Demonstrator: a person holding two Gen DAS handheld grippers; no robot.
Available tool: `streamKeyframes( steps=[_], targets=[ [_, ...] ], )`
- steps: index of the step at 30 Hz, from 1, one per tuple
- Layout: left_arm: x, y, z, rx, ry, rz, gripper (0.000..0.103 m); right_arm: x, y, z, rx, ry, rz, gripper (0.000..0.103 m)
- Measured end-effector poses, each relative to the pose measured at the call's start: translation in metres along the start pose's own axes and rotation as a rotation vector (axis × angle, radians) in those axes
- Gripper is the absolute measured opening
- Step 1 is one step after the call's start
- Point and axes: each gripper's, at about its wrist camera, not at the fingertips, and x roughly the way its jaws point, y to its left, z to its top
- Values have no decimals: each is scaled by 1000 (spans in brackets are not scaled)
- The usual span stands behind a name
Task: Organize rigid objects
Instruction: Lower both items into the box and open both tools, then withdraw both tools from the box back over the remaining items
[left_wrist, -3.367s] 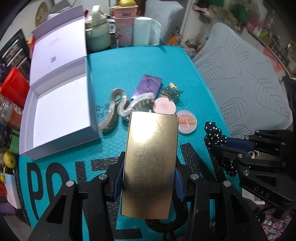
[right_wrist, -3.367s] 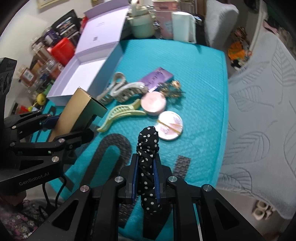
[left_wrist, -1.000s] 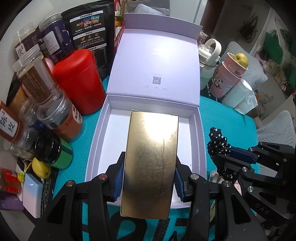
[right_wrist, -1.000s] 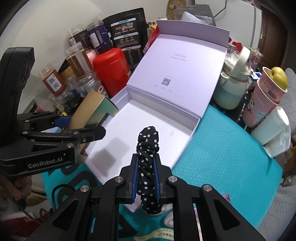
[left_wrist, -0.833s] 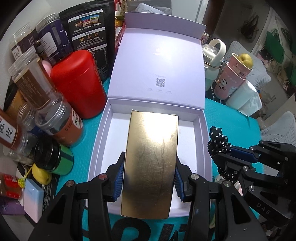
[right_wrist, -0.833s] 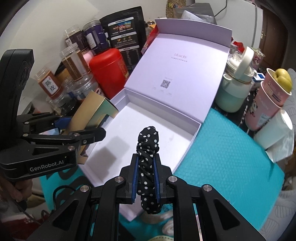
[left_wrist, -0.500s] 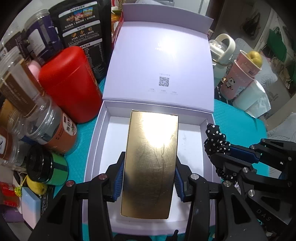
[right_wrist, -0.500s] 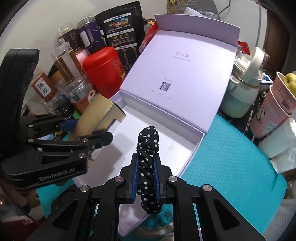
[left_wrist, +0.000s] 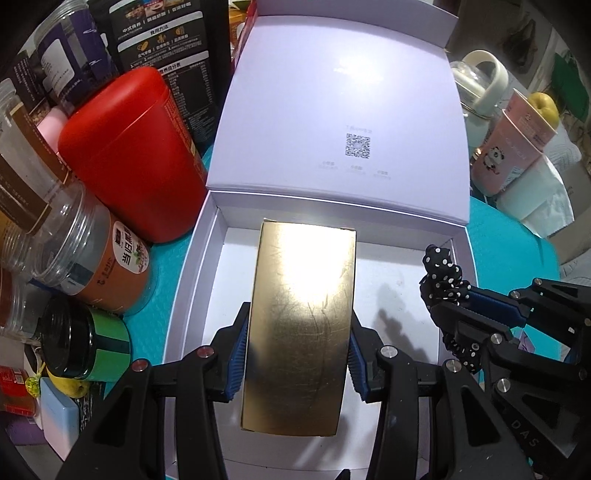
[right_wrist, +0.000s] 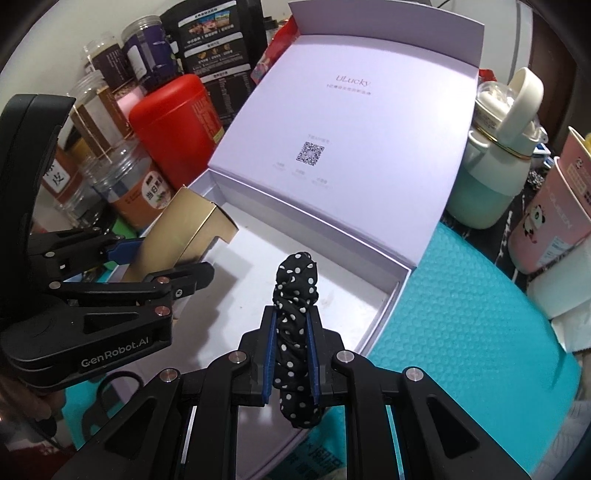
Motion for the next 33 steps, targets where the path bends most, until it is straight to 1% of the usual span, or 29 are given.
streamKeyframes(
  steps=[3, 6, 8, 11, 12, 15, 16, 17, 18, 19, 21, 33],
  targets=[
    [-1, -1, 0, -3, -6, 18, 45, 1, 0, 0, -6, 3, -8, 18],
    [-5, -2, 0, 3, -21, 34, 45, 0, -1, 0, -9, 3, -20, 18],
    [-6, -1, 0, 6, -17, 37, 45, -1, 0, -1, -9, 7, -28, 21],
    [-8, 0, 0, 9, -11, 47, 46, -7, 0, -3, -4, 8, -42, 33],
    [-9, -1, 1, 10, -8, 54, 46, -9, 0, -3, 1, 11, -51, 39],
    [-15, 1, 1, 4, -12, 77, 46, -16, 0, -5, 10, 8, -53, 40],
    [-16, 2, 1, 2, -13, 77, 46, -18, 0, -5, 11, 9, -59, 42],
    [-18, 3, 2, 1, -9, 79, 51, -21, 0, -6, 12, 8, -65, 43],
    [-19, 3, 2, -2, -7, 86, 58, -24, 0, -7, 14, 4, -65, 43],
    [-22, 3, 1, -7, -13, 94, 61, -27, 0, -8, 14, 1, -65, 43],
    [-26, 3, 1, -7, -20, 93, 72, -34, 1, -9, 14, -6, -71, 43],
    [-74, -5, -5, -2, -75, 75, 73, -80, 9, -13, 13, -77, -94, 43]
  ],
)
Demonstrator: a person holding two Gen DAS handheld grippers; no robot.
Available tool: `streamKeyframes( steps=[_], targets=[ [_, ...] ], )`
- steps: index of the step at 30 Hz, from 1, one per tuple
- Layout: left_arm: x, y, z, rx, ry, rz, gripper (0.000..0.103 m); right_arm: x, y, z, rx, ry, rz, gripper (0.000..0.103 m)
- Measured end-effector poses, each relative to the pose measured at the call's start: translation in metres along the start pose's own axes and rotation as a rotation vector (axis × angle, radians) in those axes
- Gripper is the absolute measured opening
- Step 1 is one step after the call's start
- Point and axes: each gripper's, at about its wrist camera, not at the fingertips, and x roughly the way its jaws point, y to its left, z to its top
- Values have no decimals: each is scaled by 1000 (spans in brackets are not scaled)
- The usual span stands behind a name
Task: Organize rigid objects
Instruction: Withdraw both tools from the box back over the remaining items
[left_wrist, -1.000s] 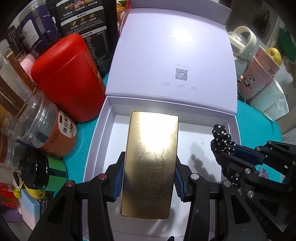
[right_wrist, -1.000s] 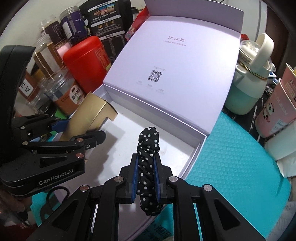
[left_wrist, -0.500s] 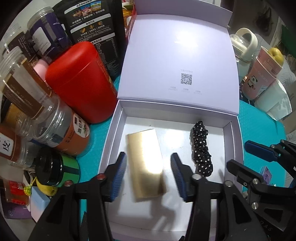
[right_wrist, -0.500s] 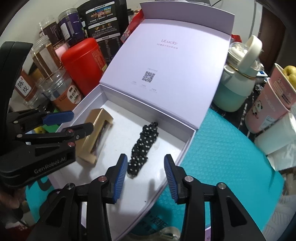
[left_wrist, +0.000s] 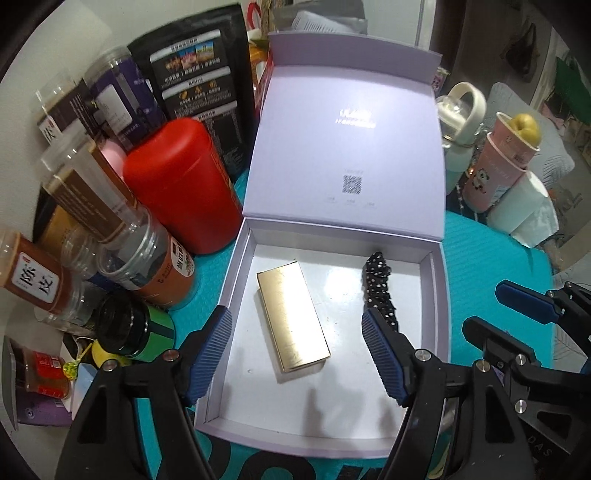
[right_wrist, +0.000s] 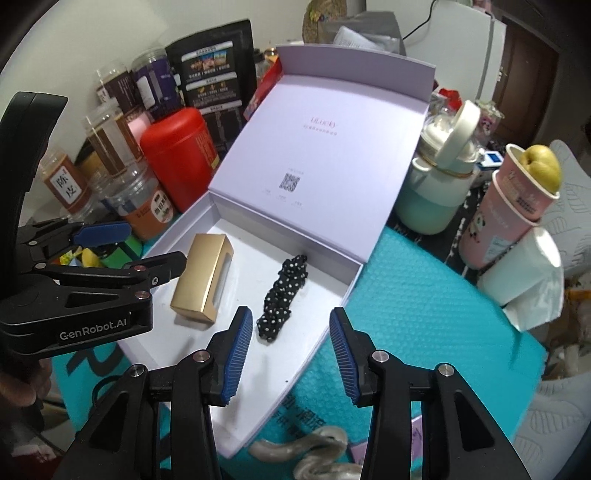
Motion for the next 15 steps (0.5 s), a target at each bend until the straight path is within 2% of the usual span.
streamKeyframes(
  steps=[9, 12, 15],
  targets=[
    [-44, -3, -7, 12, -55, 8, 73, -40, 6, -6, 0, -56, -12, 43],
    [-59, -3, -10, 12, -75, 7, 73, -56, 8, -8, -1, -86, -15, 51],
    [-73, -4, -15, 11, -92, 8, 76, -71, 10, -12, 4, -111, -19, 52]
  ],
)
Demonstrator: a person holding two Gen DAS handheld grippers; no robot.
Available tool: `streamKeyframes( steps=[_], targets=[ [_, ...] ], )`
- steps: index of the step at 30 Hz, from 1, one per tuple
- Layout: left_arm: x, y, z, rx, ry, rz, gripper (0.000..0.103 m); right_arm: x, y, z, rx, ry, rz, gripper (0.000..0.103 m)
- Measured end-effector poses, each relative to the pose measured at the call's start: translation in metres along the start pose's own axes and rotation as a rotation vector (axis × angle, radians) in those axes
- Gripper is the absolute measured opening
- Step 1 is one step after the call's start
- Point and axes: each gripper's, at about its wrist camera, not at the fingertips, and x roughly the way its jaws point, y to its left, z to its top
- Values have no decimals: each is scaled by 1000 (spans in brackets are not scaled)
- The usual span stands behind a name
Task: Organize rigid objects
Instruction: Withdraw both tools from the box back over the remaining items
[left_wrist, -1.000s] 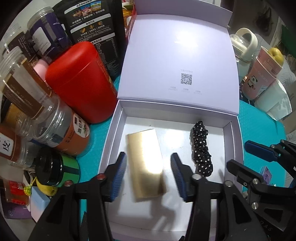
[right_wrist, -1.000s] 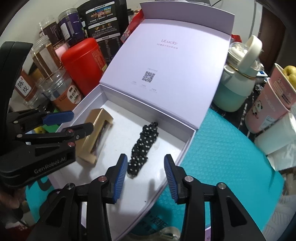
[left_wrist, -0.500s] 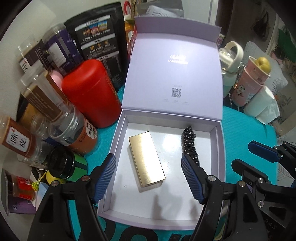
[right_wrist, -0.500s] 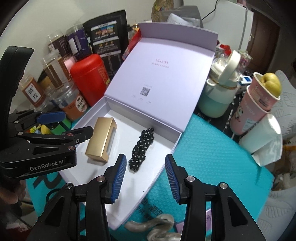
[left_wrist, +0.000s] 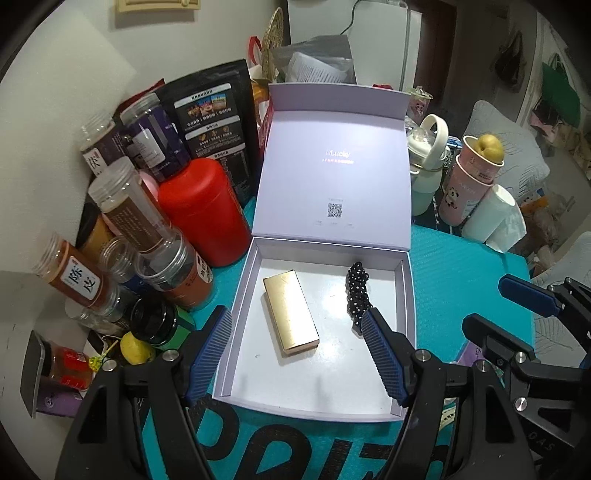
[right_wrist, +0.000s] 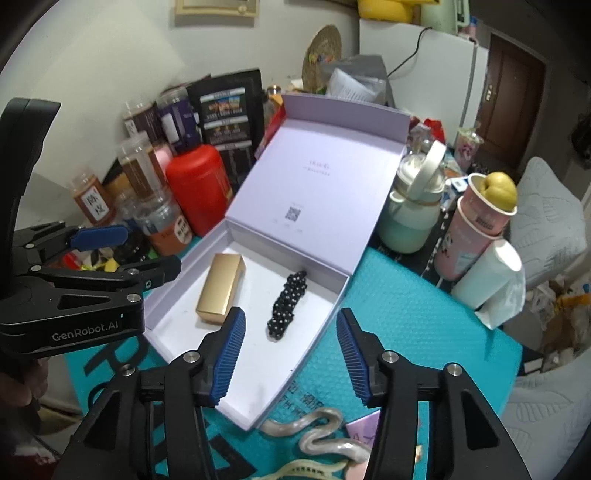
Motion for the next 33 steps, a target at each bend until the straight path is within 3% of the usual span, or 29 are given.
streamKeyframes(
  steps=[2, 6, 9, 23, 26, 33],
  targets=[
    [-9, -1, -2, 2, -8, -4, 81, -9, 0, -2, 3, -12, -7, 56],
    [-26, -3, -8, 4, -31, -24, 82, -29, 1, -8, 10, -39, -23, 59],
    [-38, -5, -15, 7, -40, -37, 82, -44, 0, -15, 23, -73, -33, 68],
    [-83, -22, -44, 23, -54, -80, 83, -97, -4, -53, 105, -101, -78, 71],
    [-88, -25, -51, 23, -46, -98, 103, -107, -7, -62, 128, -101, -86, 75],
    [-98, -37, -68, 38, -34, -124, 103, -127, -14, -87, 167, -96, -93, 77]
  ],
)
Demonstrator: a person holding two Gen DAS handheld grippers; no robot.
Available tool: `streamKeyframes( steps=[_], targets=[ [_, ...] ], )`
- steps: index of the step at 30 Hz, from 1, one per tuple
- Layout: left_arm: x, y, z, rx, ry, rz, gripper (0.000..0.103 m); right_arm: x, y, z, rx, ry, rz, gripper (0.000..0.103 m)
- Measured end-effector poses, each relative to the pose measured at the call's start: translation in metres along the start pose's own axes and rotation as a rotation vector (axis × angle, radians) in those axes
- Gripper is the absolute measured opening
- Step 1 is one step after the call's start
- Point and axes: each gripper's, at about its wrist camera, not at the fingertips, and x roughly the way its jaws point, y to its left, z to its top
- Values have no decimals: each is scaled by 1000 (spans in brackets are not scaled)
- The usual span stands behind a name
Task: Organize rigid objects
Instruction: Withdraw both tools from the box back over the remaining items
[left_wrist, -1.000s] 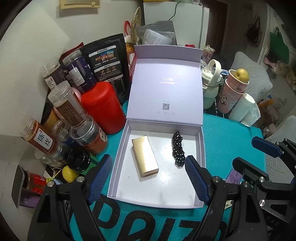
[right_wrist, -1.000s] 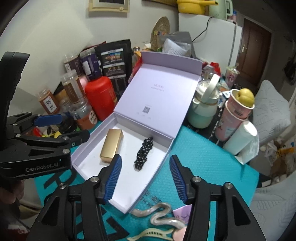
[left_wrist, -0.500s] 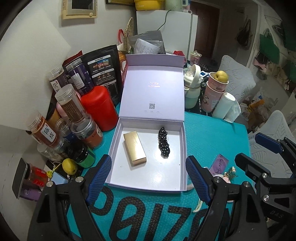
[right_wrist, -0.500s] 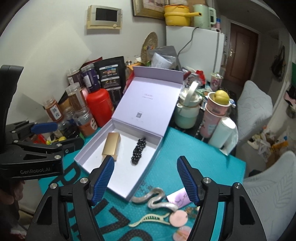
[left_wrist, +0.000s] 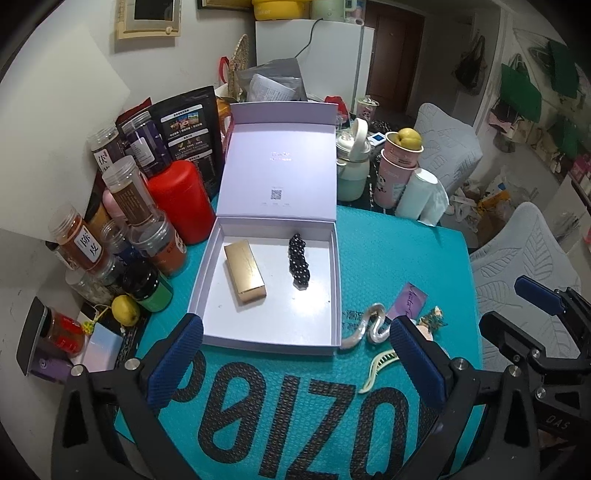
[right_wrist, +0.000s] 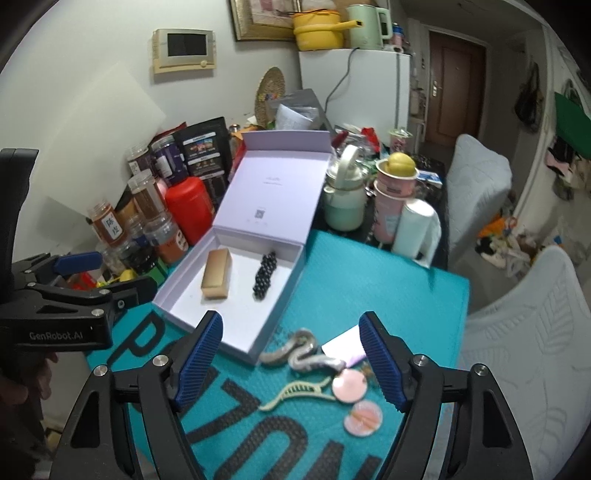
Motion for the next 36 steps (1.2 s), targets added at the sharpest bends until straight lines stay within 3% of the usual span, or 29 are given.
streamKeyframes(
  steps=[10, 13, 22, 33, 36],
  targets=[
    [-5, -23, -23, 24, 23, -43, 103, -24, -22, -32, 53, 9, -37, 78],
    [-3, -34, -31, 50, 34, -116, 103, -29, -29, -41, 75, 8, -42, 78],
    [3, -61, -49, 101, 32, -101, 103, -35, -44, -64, 103, 46, -93, 78],
    [36, -70, -62, 127, 99, -161, 103, -16, -58, -85, 156, 101, -71, 78],
    [44, -72, -65, 136, 114, -146, 103, -9, -59, -89, 162, 107, -64, 78]
  ],
)
